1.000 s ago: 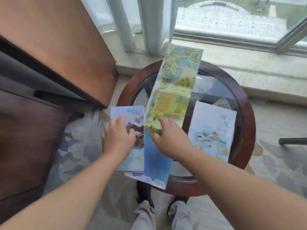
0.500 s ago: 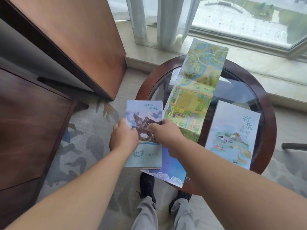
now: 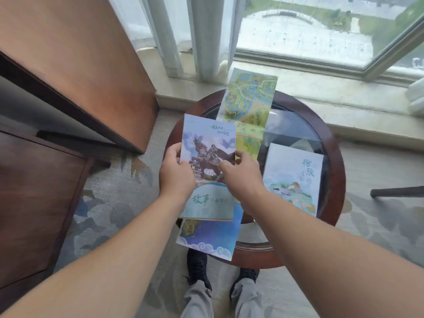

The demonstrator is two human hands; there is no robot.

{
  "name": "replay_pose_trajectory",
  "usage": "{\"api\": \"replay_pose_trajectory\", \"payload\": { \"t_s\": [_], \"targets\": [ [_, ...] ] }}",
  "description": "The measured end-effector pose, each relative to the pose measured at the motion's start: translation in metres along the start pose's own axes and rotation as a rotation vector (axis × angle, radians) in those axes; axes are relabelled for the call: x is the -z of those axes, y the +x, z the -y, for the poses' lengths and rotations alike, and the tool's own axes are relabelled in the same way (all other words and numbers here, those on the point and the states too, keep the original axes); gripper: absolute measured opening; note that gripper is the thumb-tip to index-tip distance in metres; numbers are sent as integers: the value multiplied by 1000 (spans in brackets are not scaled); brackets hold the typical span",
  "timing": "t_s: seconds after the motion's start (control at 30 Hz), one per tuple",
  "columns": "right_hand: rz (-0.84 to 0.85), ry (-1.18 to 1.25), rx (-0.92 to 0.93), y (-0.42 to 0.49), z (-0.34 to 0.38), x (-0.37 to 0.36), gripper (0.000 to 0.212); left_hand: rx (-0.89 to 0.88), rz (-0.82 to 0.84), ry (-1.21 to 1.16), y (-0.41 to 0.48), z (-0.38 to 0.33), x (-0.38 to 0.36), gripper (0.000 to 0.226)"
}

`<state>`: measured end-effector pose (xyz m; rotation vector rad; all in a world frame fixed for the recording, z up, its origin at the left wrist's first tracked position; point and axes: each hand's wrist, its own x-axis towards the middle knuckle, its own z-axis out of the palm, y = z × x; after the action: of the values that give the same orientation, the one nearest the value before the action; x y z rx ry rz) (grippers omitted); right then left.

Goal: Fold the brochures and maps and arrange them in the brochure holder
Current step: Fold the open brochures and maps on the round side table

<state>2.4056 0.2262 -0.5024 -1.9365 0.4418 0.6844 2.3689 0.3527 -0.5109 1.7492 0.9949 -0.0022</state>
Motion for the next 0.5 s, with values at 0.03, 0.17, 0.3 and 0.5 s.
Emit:
{"api": "replay_pose_trajectory", "payload": {
  "t_s": [0.03, 0.17, 0.3, 0.5],
  "targets": [
    [-46, -35, 24, 0, -4, 15, 39, -14, 18, -7, -5, -6, -13, 43],
    [-166, -167, 18, 3, -34, 82, 40, -65, 160, 85, -32, -18, -77, 42],
    [-213, -299, -26, 13, -76, 139, 24, -123, 297, 343, -53, -13, -139, 41],
    [-109, -424, -50, 31, -115, 168, 37, -220, 278, 688, -61, 4, -182, 40]
  ]
}}
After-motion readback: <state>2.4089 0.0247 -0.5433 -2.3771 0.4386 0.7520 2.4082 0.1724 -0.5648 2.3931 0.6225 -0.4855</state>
